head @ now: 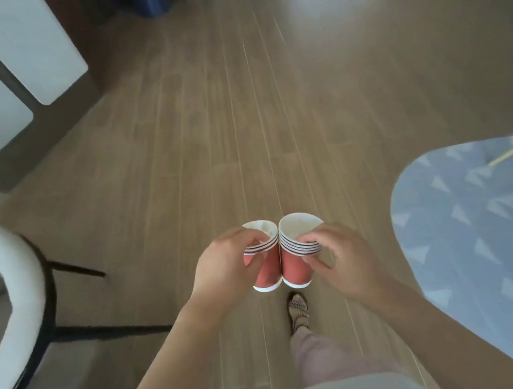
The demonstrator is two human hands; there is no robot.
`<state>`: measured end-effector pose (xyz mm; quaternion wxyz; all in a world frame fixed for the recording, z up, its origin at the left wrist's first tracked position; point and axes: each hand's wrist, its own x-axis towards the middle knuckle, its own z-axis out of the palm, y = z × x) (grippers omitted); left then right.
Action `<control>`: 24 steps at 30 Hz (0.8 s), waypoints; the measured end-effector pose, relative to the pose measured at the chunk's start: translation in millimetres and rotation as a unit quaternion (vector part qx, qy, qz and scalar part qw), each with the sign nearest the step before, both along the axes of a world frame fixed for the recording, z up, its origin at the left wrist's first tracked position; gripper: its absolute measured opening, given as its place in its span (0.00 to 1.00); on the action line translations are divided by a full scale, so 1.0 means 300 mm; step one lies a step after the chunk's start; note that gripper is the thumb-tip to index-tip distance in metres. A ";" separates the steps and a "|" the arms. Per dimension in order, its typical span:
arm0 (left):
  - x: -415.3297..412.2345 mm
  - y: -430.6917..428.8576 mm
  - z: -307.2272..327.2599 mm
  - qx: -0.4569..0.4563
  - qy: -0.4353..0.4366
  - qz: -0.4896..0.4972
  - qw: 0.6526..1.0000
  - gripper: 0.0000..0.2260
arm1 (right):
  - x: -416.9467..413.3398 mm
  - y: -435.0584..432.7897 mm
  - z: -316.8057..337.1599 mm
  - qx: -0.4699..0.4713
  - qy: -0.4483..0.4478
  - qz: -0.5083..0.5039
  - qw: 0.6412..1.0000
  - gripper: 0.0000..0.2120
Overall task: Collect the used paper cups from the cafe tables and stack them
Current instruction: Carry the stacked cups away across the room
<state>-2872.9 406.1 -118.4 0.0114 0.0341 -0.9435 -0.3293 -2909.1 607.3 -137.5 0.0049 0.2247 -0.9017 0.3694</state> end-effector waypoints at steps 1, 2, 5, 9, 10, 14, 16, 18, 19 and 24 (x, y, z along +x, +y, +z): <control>-0.105 -0.012 -0.001 -0.004 -0.002 -0.001 1.000 0.09 | -0.106 -0.014 -0.007 0.002 -0.001 0.006 1.000 0.12; -0.211 -0.026 0.001 -0.009 -0.002 -0.001 1.000 0.09 | -0.215 -0.028 -0.010 0.006 -0.001 0.015 1.000 0.12; -0.495 -0.077 0.030 -0.029 -0.002 0.011 1.000 0.08 | -0.515 -0.075 -0.001 0.003 0.002 0.030 1.000 0.14; -0.804 -0.162 0.061 -0.026 0.009 0.038 0.999 0.08 | -0.849 -0.167 0.023 -0.019 0.003 0.045 0.999 0.16; -0.869 -0.182 0.062 -0.020 0.010 0.047 0.999 0.08 | -0.923 -0.192 0.023 -0.019 0.002 0.051 0.999 0.16; -1.137 -0.279 0.015 0.003 -0.009 0.091 0.996 0.08 | -1.236 -0.320 -0.017 0.002 -0.016 0.079 0.997 0.14; -1.291 -0.348 -0.018 0.010 -0.020 0.109 0.994 0.08 | -1.405 -0.397 -0.038 0.002 -0.014 0.085 0.996 0.15; -1.463 -0.432 -0.037 0.015 -0.016 0.116 0.993 0.08 | -1.585 -0.479 -0.048 0.006 -0.012 0.095 0.995 0.15; -1.554 -0.476 -0.038 0.018 -0.010 0.114 0.993 0.08 | -1.678 -0.519 -0.048 0.011 -0.014 0.103 0.995 0.14; -2.035 -0.677 0.019 0.023 -0.005 0.098 0.995 0.07 | -2.148 -0.699 0.025 0.029 -0.021 0.102 0.994 0.14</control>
